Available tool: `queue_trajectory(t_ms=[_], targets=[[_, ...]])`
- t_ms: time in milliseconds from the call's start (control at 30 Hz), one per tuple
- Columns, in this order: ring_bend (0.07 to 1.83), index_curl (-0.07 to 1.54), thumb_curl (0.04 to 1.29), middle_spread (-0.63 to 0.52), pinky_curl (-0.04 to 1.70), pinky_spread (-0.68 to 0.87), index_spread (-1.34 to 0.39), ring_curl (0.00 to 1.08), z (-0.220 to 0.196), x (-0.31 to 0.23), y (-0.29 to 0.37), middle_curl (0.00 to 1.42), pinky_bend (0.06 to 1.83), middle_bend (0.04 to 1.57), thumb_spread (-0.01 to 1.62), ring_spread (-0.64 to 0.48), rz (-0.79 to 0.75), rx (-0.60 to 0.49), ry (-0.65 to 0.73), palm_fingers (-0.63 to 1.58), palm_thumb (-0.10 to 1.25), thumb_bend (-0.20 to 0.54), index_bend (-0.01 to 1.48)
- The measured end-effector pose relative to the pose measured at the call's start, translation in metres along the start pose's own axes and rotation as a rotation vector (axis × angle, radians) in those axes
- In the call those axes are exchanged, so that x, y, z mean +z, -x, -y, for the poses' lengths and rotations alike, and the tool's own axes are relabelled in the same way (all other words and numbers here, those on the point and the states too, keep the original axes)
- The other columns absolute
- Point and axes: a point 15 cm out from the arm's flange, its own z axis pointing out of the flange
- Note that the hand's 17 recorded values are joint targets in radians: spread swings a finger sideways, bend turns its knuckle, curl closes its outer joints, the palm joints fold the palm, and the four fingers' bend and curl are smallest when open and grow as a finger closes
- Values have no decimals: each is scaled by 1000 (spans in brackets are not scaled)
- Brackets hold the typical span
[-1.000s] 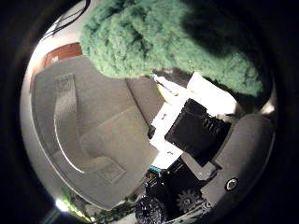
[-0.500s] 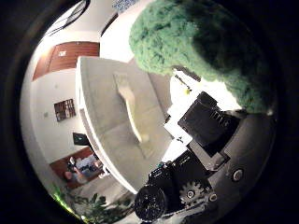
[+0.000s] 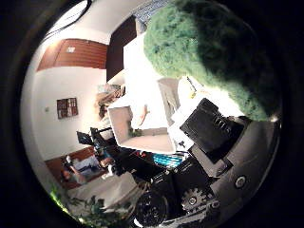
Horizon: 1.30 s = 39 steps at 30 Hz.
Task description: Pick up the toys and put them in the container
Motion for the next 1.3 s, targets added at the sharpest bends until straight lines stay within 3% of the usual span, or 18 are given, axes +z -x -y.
queue_trajectory(t_ms=[300,567,800,1033,1133,1167,1200,1233,1300], targets=[[1427,1059,766,-239,1115,-158,-298,881,-29,-30,95,1077,1338,1280,891,-265,1,-136,-7,903,1047,-17,1084],[1412,1073,778,-240,1163,-166,-301,891,-49,-21,176,1081,1301,1269,892,-269,-3,-254,8,912,1031,-16,1074],[1401,1080,777,-242,1191,-173,-303,898,-54,-7,224,1088,1274,1261,926,-270,-4,-355,13,925,991,-19,1058],[1394,1094,757,-246,1199,-182,-315,901,-46,-7,247,1101,1272,1239,995,-269,17,-389,-39,911,921,-24,1025],[1331,1025,700,-246,1035,-280,-344,800,-46,-7,251,1013,1163,1106,1024,-272,27,-398,-49,814,799,-37,748],[1297,969,664,-247,970,-363,-359,758,-48,-6,251,962,1119,1025,1063,-290,27,-400,-39,614,749,-33,534],[1227,919,635,-235,954,-363,-376,737,-49,-4,251,919,1105,919,1114,-278,26,-402,-32,395,726,-27,447],[1108,860,610,-216,935,-301,-411,687,-50,-3,250,863,1035,800,1151,-240,24,-404,-25,155,712,-24,418],[904,716,546,-129,886,-93,-457,571,-51,0,249,721,982,580,1208,-101,19,-409,-11,37,682,-20,365]])
